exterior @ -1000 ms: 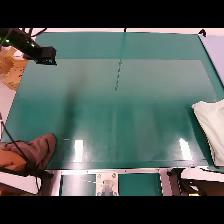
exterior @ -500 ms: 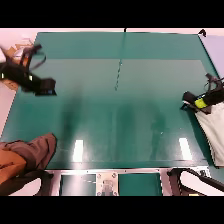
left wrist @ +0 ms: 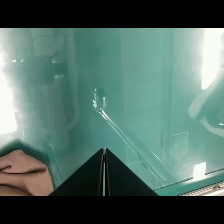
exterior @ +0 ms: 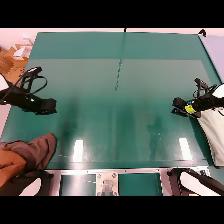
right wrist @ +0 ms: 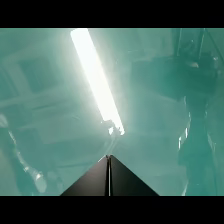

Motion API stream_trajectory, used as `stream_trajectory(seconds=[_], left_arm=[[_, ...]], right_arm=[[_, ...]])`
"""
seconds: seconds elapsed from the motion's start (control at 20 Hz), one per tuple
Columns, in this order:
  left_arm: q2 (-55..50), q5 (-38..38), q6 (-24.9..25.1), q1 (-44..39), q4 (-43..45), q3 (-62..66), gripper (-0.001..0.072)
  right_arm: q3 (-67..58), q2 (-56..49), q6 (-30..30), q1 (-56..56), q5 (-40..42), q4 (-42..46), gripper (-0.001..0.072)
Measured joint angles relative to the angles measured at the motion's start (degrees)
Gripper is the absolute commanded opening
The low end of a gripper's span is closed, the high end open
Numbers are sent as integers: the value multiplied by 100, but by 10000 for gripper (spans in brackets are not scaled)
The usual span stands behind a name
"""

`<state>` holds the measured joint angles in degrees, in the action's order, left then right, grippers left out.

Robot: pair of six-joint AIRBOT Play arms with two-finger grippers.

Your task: Fold the shirts.

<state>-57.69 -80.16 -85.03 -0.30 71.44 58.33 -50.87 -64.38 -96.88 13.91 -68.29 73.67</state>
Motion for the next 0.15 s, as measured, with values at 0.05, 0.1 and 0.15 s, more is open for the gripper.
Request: stream_trajectory(seconds=[0.05,0.1,0.15], left_arm=[[13,4,0,2,7,-15,24],[17,4,0,2,9,-28,24],[24,11,0,0,11,-37,23]], right_arm=[[7,4,0,-9,2,-2,24],[13,7,2,-11,7,-9,23],[17,7,2,-11,13,-7,24]])
